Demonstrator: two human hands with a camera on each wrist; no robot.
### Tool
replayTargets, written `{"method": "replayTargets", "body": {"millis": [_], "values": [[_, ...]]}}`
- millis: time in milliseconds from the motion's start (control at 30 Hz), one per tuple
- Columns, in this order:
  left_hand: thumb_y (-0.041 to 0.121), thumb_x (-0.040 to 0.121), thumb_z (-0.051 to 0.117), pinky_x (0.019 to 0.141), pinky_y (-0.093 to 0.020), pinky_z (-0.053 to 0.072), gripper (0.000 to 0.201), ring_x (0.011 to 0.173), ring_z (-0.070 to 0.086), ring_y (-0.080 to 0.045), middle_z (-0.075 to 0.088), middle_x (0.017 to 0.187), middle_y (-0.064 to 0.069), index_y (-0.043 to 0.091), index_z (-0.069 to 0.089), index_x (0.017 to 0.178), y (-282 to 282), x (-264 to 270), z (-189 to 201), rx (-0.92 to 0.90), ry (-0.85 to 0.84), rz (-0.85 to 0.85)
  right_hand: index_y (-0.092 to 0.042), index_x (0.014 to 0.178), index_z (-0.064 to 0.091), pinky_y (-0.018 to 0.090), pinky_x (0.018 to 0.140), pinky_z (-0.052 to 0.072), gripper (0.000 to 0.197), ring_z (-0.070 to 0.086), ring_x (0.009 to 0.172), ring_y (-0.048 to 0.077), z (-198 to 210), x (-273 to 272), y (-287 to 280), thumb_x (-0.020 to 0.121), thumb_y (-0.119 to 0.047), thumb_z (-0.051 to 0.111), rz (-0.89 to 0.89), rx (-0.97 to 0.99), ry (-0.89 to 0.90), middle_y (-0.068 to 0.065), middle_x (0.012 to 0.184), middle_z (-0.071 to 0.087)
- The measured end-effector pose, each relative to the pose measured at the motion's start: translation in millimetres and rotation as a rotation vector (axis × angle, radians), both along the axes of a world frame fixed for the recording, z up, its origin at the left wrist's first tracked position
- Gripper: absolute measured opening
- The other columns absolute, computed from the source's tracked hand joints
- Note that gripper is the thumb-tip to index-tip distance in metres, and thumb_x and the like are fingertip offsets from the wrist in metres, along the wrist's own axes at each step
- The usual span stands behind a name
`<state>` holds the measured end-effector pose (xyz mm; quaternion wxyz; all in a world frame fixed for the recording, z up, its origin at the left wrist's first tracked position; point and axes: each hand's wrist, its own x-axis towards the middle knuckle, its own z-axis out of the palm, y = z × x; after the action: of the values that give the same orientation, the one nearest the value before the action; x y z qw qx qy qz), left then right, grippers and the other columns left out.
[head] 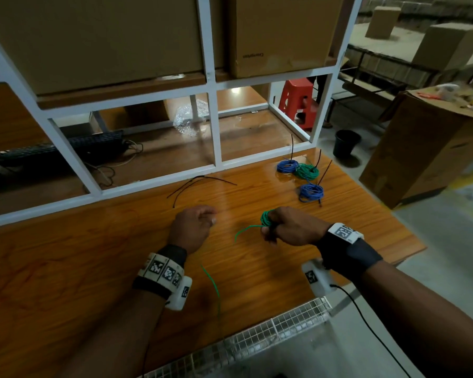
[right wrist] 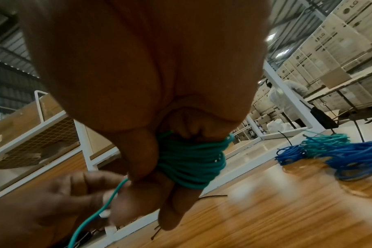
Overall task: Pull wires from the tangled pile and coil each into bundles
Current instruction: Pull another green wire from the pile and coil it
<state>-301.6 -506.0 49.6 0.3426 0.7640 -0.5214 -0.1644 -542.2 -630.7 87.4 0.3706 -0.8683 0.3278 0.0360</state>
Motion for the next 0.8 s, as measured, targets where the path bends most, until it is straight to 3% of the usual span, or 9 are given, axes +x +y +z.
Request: {"method": "replayTargets", "body": {"millis": [67, 167, 267, 367, 433, 533, 633, 733, 800], "values": [[0.036, 0.098, 0.060, 0.097, -0.035, 0.050, 0.031, 0.114, 0.060, -0.016, 0.067, 0.124, 0.000, 0.019, 0.068, 0.122, -1, -19, 12, -0.116, -0.078, -0.065, -0.013, 0.071, 0.071, 0.030, 0.067, 0.051, 0.036, 0.066, 0.070, 0.007, 1, 8, 1, 0.103, -0.023, 0.058, -0.012, 0.000, -0.010, -0.002, 0.078, 0.074], [0.066, 0.085, 0.060, 0.091, -0.028, 0.050, 0.061, 0.109, 0.059, -0.003, 0.063, 0.122, 0.015, 0.027, 0.061, 0.132, -1, -51, 19, -0.053, 0.137, -0.191, -0.010, 0.070, 0.072, 0.022, 0.059, 0.046, 0.032, 0.061, 0.063, 0.005, 6, 17, 4, 0.098, -0.017, 0.059, -0.032, 0.002, -0.024, 0.000, 0.075, 0.071], [0.036, 0.086, 0.075, 0.083, -0.035, 0.058, 0.045, 0.092, 0.067, -0.007, 0.072, 0.106, 0.005, 0.019, 0.065, 0.127, -3, -61, 4, 0.042, 0.426, -0.169, -0.010, 0.067, 0.072, 0.044, 0.068, 0.050, 0.030, 0.064, 0.071, 0.026, 10, 18, 5, 0.094, -0.017, 0.061, -0.067, 0.016, -0.072, 0.008, 0.074, 0.072], [0.019, 0.095, 0.067, 0.050, -0.029, 0.052, 0.015, 0.050, 0.054, -0.014, 0.065, 0.072, -0.007, 0.008, 0.072, 0.103, 2, -51, 7, 0.014, 0.783, -0.066, -0.014, 0.075, 0.077, 0.050, 0.080, 0.054, 0.035, 0.068, 0.083, 0.030, 14, 11, 2, 0.100, -0.031, 0.061, -0.083, 0.058, -0.082, 0.005, 0.081, 0.076], [0.026, 0.094, 0.067, 0.042, -0.022, 0.041, 0.019, 0.044, 0.047, -0.010, 0.060, 0.062, -0.004, 0.009, 0.074, 0.088, 3, -36, 20, -0.036, 0.702, -0.076, -0.025, 0.089, 0.081, 0.048, 0.086, 0.053, 0.033, 0.067, 0.089, 0.026, 13, 3, 0, 0.100, -0.048, 0.060, -0.029, 0.094, 0.020, 0.002, 0.091, 0.076], [0.030, 0.090, 0.073, 0.057, -0.022, 0.053, 0.020, 0.056, 0.064, -0.011, 0.071, 0.066, -0.004, 0.010, 0.074, 0.083, -5, -24, 50, -0.070, 0.328, -0.204, -0.040, 0.109, 0.074, 0.050, 0.101, 0.051, 0.050, 0.066, 0.106, 0.023, 4, 1, 6, 0.083, -0.081, 0.060, 0.063, 0.202, 0.121, 0.001, 0.119, 0.072], [0.021, 0.087, 0.076, 0.064, -0.024, 0.057, 0.014, 0.061, 0.069, -0.016, 0.073, 0.068, -0.008, 0.008, 0.075, 0.087, -19, -26, 78, -0.101, 0.285, -0.327, -0.032, 0.110, 0.070, 0.046, 0.103, 0.047, 0.013, 0.063, 0.108, 0.021, -3, 8, 24, 0.103, -0.038, 0.061, 0.158, 0.417, -0.088, 0.003, 0.120, 0.071], [0.016, 0.086, 0.077, 0.068, -0.027, 0.059, 0.012, 0.063, 0.071, -0.020, 0.073, 0.068, -0.009, 0.005, 0.076, 0.089, -34, -18, 86, -0.154, 0.317, -0.363, -0.004, 0.124, 0.067, 0.051, 0.114, 0.041, 0.024, 0.060, 0.124, 0.035, -14, 9, 32, 0.105, -0.012, 0.056, 0.157, 0.770, -0.408, 0.017, 0.128, 0.070], [0.013, 0.086, 0.077, 0.062, -0.022, 0.055, 0.014, 0.060, 0.069, -0.017, 0.073, 0.066, -0.008, 0.000, 0.075, 0.092, -41, -12, 85, -0.152, 0.366, -0.354, -0.004, 0.121, 0.070, 0.045, 0.113, 0.046, 0.025, 0.064, 0.122, 0.031, -12, 10, 34, 0.100, -0.010, 0.059, 0.120, 0.988, -0.556, 0.019, 0.124, 0.072]]}}
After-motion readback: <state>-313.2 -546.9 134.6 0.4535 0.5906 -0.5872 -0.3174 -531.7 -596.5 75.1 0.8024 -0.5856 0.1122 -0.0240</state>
